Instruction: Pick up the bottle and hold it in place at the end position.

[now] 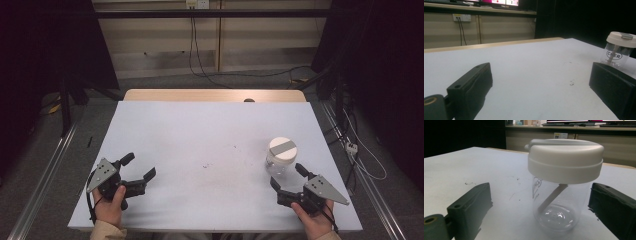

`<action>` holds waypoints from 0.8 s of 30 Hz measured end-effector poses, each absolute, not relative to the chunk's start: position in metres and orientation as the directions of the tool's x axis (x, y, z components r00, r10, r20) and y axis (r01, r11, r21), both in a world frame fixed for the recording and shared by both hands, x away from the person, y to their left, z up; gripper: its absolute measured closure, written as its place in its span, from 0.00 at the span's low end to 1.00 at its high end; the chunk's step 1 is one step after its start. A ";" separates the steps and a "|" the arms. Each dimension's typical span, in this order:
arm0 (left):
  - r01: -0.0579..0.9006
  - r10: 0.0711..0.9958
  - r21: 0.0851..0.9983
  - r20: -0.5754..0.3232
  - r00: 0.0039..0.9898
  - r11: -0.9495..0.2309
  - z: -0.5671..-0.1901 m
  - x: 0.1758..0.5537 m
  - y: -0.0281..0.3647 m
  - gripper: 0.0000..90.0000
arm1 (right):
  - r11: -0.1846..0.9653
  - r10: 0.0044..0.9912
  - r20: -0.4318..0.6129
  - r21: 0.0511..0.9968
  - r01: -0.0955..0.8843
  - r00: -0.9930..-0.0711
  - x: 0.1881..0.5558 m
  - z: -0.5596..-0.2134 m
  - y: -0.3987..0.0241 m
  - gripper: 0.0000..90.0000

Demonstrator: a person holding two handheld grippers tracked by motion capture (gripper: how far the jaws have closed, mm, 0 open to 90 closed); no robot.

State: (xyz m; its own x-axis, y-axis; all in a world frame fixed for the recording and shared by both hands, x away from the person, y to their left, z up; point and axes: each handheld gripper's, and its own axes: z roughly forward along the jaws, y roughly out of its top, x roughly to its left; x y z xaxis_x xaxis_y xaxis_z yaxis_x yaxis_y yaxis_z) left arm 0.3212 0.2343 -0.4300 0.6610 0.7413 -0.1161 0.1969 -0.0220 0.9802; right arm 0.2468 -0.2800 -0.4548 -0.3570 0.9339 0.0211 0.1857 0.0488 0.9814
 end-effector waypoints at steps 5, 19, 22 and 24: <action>0.183 0.736 0.983 -0.107 0.668 -0.023 -0.430 0.320 0.234 0.05 | 0.048 0.936 0.024 0.980 0.193 -0.351 0.248 -0.455 -0.280 0.05; 0.164 0.721 0.986 -0.092 0.687 -0.030 -0.429 0.319 0.231 0.05 | 0.054 0.952 0.020 0.971 0.232 -0.307 0.263 -0.456 -0.284 0.05; 0.164 0.719 0.986 -0.084 0.690 -0.042 -0.429 0.320 0.231 0.05 | 0.050 0.954 0.026 0.968 0.244 -0.297 0.267 -0.457 -0.286 0.05; 0.169 0.720 0.985 -0.089 0.689 -0.039 -0.430 0.319 0.230 0.05 | 0.042 0.956 0.036 0.965 0.257 -0.291 0.269 -0.458 -0.287 0.05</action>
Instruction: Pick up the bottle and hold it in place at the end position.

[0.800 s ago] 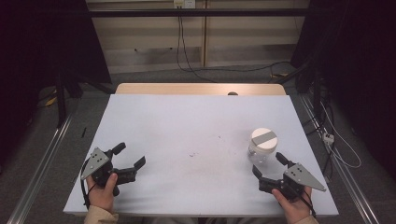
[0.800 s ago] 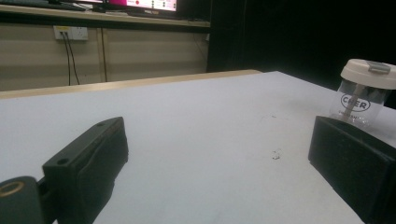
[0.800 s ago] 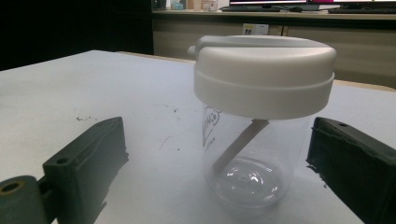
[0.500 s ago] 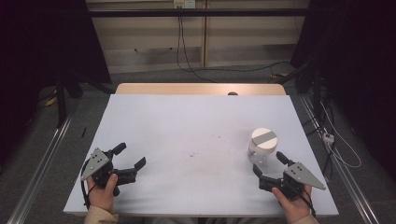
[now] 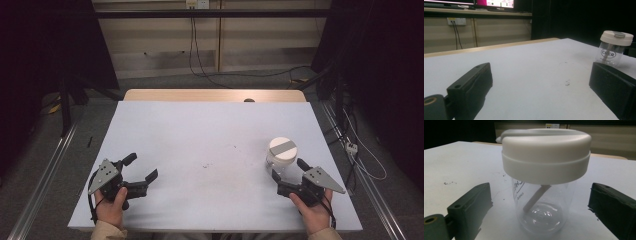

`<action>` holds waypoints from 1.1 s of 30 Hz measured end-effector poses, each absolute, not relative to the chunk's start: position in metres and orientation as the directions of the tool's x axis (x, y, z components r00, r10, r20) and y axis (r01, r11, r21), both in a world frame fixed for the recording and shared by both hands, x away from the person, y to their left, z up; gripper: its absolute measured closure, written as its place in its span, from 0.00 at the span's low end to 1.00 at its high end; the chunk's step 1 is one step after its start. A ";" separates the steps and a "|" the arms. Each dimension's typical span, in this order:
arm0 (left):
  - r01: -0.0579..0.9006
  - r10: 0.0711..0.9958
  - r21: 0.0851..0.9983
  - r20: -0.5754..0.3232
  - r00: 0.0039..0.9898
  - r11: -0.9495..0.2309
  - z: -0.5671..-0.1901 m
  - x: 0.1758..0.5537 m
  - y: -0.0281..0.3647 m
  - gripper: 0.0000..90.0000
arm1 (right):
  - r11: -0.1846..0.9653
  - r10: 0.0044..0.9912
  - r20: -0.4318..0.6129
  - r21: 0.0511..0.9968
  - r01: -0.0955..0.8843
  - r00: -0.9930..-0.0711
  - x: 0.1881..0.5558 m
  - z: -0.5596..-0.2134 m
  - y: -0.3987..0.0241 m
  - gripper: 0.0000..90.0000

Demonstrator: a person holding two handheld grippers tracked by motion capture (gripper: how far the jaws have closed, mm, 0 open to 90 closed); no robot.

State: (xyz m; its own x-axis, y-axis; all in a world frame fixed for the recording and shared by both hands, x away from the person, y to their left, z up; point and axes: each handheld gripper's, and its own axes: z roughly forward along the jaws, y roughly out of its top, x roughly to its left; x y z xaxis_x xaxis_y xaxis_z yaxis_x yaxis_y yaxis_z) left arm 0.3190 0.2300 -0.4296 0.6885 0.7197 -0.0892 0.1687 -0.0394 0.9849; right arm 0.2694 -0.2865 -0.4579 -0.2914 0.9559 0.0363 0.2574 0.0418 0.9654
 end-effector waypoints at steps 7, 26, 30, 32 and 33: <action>0.169 0.720 0.985 -0.087 0.688 -0.042 -0.430 0.319 0.230 0.05 | 0.046 0.958 0.039 0.958 0.284 -0.285 0.279 -0.458 -0.284 0.05; 0.169 0.713 0.984 -0.081 0.696 -0.053 -0.431 0.320 0.228 0.05 | 0.030 0.965 0.061 0.941 0.337 -0.257 0.312 -0.458 -0.278 0.14; 0.170 0.713 0.984 -0.082 0.697 -0.053 -0.431 0.320 0.227 0.05 | 0.048 0.962 0.046 0.941 0.334 -0.268 0.313 -0.457 -0.276 0.20; 0.169 0.712 0.984 -0.081 0.697 -0.053 -0.430 0.320 0.227 0.05 | 0.066 0.960 0.034 0.938 0.341 -0.278 0.313 -0.456 -0.276 0.20; 0.168 0.712 0.984 -0.081 0.697 -0.053 -0.431 0.320 0.227 0.05 | 0.062 0.960 0.040 0.936 0.347 -0.278 0.314 -0.455 -0.277 0.20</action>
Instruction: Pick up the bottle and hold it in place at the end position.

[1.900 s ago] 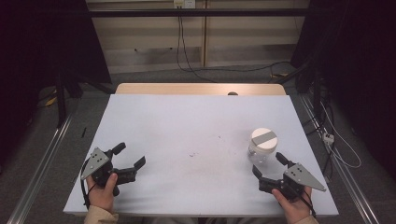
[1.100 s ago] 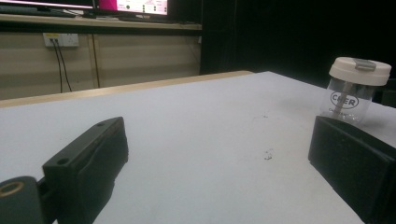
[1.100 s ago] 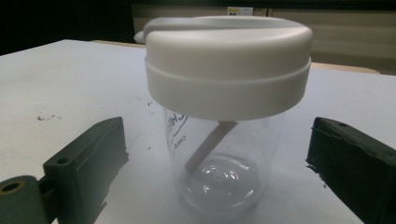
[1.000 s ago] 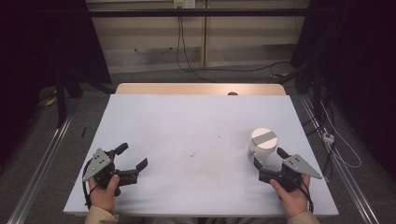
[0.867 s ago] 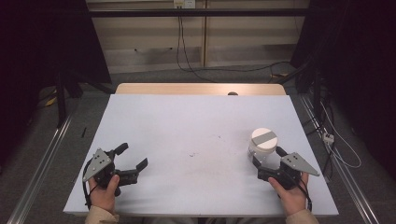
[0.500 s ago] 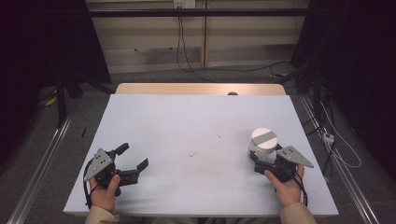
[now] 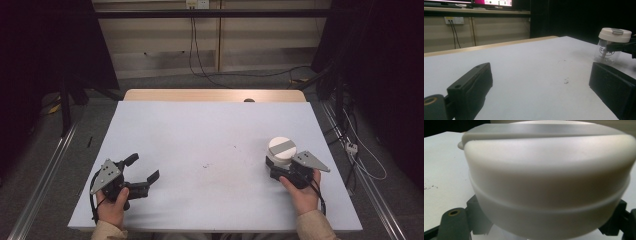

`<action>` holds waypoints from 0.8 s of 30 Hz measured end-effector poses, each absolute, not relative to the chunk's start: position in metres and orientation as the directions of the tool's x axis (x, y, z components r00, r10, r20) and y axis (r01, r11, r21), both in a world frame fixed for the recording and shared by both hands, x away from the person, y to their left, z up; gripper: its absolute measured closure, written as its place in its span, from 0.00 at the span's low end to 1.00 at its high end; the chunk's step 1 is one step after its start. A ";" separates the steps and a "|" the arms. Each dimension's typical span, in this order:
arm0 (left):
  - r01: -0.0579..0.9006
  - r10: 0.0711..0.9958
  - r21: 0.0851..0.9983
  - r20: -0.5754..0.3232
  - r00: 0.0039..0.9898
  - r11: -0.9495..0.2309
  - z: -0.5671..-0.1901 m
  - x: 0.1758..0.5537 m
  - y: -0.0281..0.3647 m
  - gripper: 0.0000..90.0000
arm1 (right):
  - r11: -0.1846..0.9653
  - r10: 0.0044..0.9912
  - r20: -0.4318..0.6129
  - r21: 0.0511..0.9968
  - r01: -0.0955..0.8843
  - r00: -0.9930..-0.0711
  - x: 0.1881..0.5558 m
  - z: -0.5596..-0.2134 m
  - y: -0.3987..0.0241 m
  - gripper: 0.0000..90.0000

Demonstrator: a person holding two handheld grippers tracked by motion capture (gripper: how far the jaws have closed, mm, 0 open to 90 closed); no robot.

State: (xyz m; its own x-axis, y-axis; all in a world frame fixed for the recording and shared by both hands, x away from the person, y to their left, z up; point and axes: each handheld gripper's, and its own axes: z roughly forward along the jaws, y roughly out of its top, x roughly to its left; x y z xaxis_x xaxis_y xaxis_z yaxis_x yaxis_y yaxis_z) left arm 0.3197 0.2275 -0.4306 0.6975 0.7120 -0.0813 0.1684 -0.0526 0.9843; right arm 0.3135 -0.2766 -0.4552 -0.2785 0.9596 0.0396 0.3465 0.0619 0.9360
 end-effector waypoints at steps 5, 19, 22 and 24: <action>0.169 0.710 0.984 -0.084 0.699 -0.050 -0.430 0.320 0.227 0.05 | 0.032 0.953 0.077 0.937 0.348 -0.294 0.316 -0.452 -0.278 0.20; 0.158 0.701 0.986 -0.071 0.709 -0.060 -0.431 0.319 0.226 0.05 | 0.046 0.931 0.076 0.946 0.322 -0.357 0.331 -0.438 -0.260 0.20; 0.159 0.700 0.985 -0.071 0.711 -0.062 -0.431 0.319 0.225 0.05 | 0.052 0.923 0.074 0.948 0.314 -0.377 0.335 -0.436 -0.254 0.20; 0.160 0.699 0.985 -0.074 0.711 -0.059 -0.431 0.319 0.224 0.05 | 0.063 0.918 0.067 0.948 0.311 -0.390 0.337 -0.435 -0.249 0.20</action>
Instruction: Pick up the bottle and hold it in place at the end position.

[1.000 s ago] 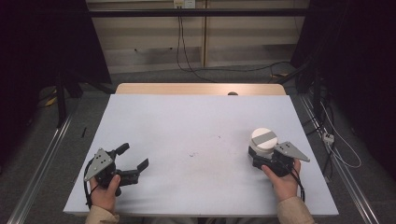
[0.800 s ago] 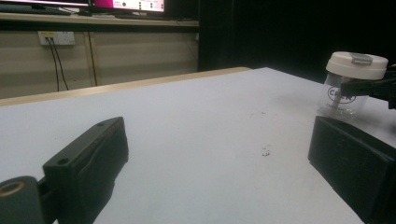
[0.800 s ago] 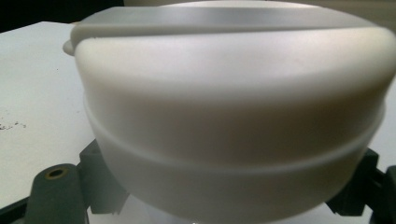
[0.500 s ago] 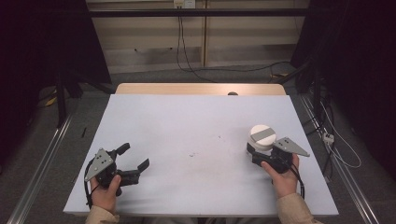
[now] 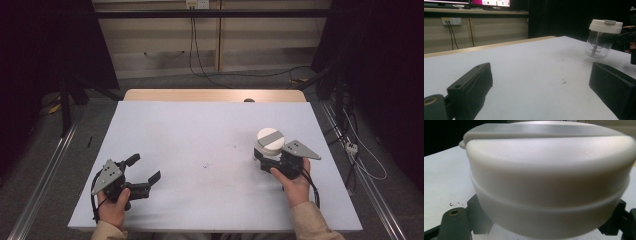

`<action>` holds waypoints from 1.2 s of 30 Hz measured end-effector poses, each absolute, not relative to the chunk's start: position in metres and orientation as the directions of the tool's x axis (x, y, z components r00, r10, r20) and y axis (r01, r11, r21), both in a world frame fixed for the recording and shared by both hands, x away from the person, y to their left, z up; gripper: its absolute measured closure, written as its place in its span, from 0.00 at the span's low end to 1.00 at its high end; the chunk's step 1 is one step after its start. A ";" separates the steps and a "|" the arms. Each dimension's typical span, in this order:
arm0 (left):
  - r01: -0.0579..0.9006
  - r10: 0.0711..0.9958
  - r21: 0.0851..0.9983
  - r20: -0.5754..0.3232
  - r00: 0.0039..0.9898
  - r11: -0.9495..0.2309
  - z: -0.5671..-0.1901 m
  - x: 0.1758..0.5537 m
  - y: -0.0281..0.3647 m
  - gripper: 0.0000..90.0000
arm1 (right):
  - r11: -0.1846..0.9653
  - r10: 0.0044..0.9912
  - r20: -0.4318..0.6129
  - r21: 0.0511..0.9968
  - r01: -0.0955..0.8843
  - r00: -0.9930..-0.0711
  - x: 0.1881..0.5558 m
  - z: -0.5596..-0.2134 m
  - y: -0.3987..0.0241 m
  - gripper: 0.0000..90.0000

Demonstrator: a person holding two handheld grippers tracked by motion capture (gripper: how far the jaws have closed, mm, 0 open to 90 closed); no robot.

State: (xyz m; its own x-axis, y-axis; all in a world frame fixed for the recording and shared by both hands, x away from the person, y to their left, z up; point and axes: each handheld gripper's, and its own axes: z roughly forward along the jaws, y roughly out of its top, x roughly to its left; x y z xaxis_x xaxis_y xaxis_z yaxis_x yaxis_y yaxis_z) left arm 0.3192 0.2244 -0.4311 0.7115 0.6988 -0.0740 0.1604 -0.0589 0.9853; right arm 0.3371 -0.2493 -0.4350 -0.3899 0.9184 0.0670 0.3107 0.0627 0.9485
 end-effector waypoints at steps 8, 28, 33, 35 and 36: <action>0.162 0.697 0.985 -0.077 0.713 -0.057 -0.432 0.319 0.224 0.05 | 0.063 0.907 0.071 0.951 0.302 -0.415 0.346 -0.432 -0.235 0.20; 0.162 0.693 0.985 -0.080 0.716 -0.054 -0.432 0.320 0.224 0.05 | 0.065 0.882 0.082 0.955 0.291 -0.464 0.361 -0.430 -0.207 0.20; 0.165 0.693 0.985 -0.083 0.716 -0.053 -0.432 0.320 0.224 0.05 | 0.071 0.878 0.079 0.954 0.290 -0.472 0.364 -0.430 -0.203 0.21; 0.166 0.694 0.985 -0.083 0.715 -0.053 -0.432 0.320 0.224 0.05 | 0.075 0.877 0.077 0.953 0.293 -0.475 0.365 -0.430 -0.201 0.21; 0.166 0.694 0.985 -0.084 0.715 -0.053 -0.432 0.320 0.224 0.05 | 0.081 0.876 0.072 0.953 0.293 -0.476 0.366 -0.430 -0.200 0.20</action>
